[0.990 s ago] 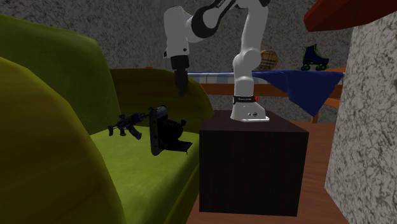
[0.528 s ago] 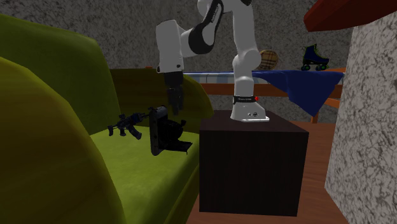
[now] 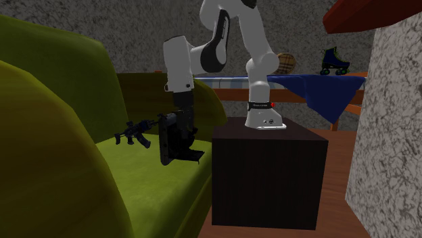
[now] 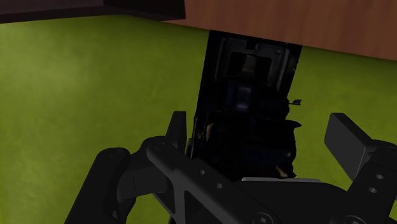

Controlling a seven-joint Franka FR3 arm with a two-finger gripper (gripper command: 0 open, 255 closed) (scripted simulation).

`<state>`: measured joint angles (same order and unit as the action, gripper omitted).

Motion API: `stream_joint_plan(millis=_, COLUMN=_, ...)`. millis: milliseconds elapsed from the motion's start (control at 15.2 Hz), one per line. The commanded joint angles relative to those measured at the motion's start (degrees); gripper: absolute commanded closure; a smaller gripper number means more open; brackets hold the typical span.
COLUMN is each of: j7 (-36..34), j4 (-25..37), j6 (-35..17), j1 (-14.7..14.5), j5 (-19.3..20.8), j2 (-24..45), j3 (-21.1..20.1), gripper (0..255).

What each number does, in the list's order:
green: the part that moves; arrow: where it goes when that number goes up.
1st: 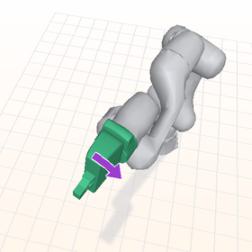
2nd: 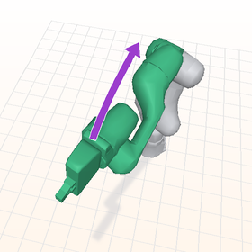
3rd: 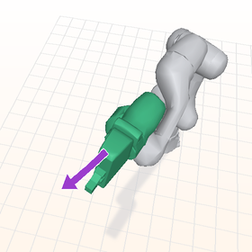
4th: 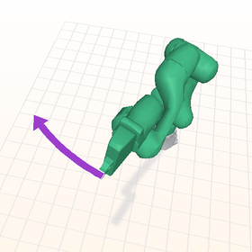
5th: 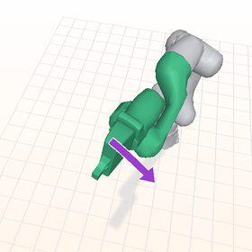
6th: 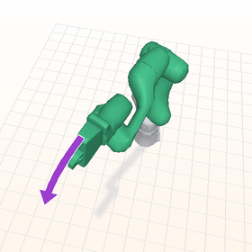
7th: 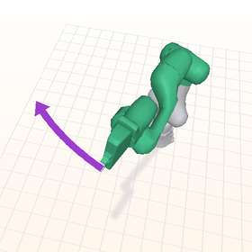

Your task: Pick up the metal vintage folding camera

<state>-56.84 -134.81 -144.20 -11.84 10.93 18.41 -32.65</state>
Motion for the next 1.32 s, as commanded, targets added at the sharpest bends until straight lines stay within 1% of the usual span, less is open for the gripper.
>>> stream_joint_plan(millis=0, j7=-0.95, j4=0.21, j6=-1.29, j1=-0.70, j5=1.52, j2=1.70, j3=0.99, gripper=0)
stream_joint_plan(millis=66, j7=-1.65, j4=0.36, j6=-2.25, j1=-1.26, j5=2.61, j2=2.95, j3=1.75, gripper=0)
stream_joint_plan(millis=198, j7=-1.63, j4=0.35, j6=-2.25, j1=-1.29, j5=2.58, j2=2.94, j3=1.78, gripper=0)
stream_joint_plan(millis=264, j7=-1.52, j4=0.31, j6=-2.18, j1=-1.19, j5=2.47, j2=2.81, j3=1.71, gripper=255)
stream_joint_plan(millis=858, j7=-1.63, j4=0.36, j6=-2.25, j1=-1.29, j5=2.59, j2=2.94, j3=1.78, gripper=255)
stream_joint_plan(millis=1254, j7=1.04, j4=0.00, j6=1.52, j1=0.83, j5=-1.56, j2=-1.78, j3=-1.05, gripper=255)
